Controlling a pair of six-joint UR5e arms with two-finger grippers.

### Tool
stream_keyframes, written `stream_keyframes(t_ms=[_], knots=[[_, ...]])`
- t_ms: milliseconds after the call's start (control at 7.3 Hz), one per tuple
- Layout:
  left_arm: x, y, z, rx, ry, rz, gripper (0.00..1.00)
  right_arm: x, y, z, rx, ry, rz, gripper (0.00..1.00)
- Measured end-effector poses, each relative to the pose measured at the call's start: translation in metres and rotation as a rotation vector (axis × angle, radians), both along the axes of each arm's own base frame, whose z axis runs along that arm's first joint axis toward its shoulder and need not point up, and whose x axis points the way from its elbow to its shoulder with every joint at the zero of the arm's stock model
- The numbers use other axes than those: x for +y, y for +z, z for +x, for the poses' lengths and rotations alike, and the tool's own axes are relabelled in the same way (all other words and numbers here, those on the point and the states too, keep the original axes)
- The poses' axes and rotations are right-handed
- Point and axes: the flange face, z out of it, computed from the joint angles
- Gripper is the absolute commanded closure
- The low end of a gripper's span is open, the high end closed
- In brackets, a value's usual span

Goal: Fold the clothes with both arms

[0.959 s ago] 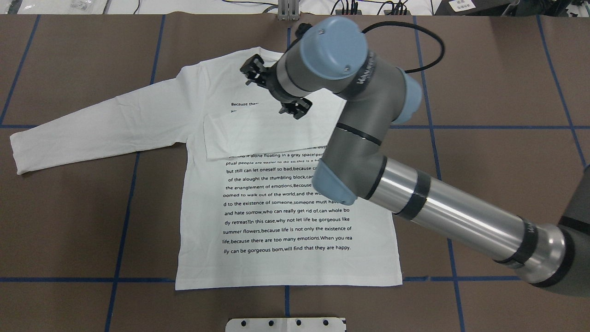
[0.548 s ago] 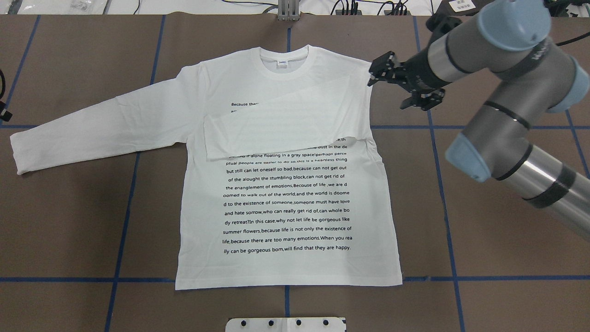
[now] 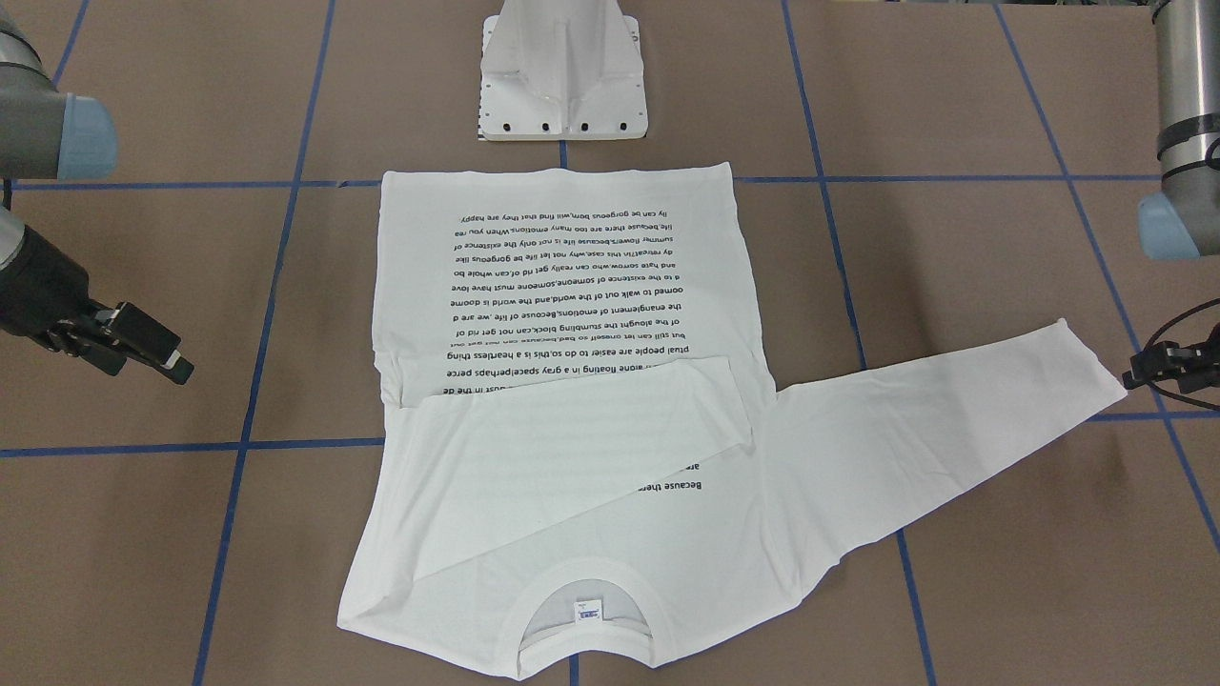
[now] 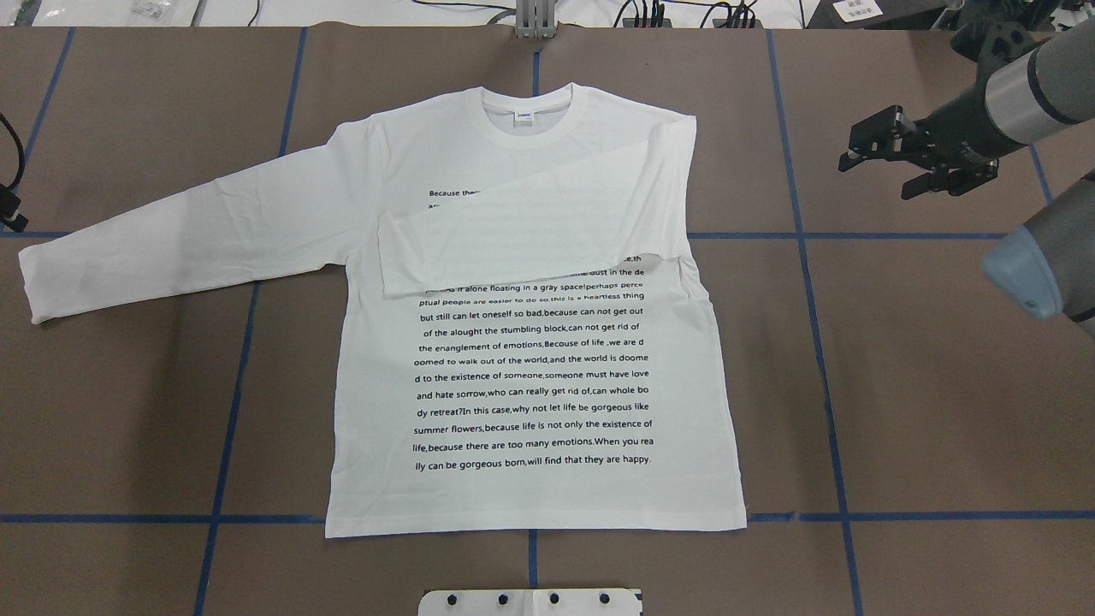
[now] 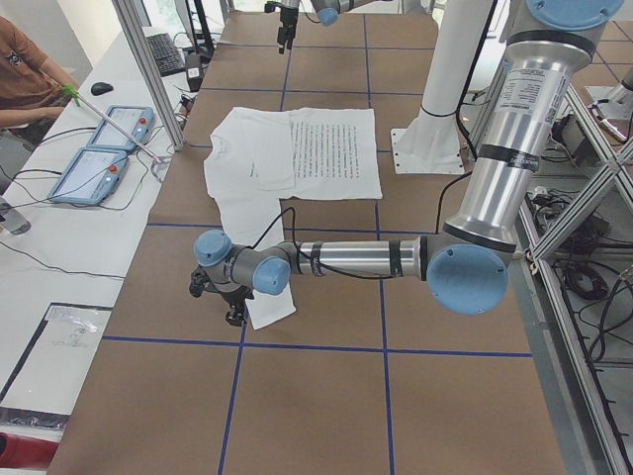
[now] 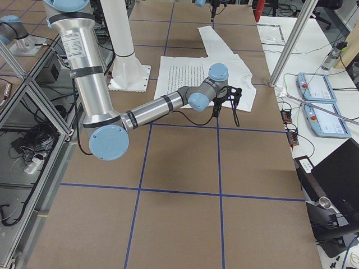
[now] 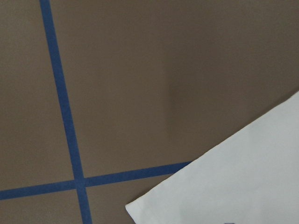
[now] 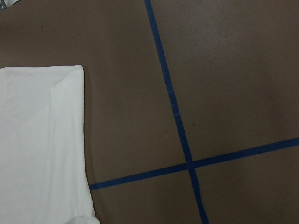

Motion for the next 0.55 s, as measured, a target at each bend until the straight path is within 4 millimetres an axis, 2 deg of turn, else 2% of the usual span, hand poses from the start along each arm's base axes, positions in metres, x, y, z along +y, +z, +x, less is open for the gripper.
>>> stream_keyframes(t_ms=[274,548], knots=[[0.005,0.019,0.015,0.003,0.023,0.008,0.25,0.001,0.005,0.002,0.005,-0.001,0.001,0.01],[0.011,0.027,0.034,0.008,0.057,0.023,0.41,0.001,0.005,0.003,0.009,0.003,0.003,0.01]])
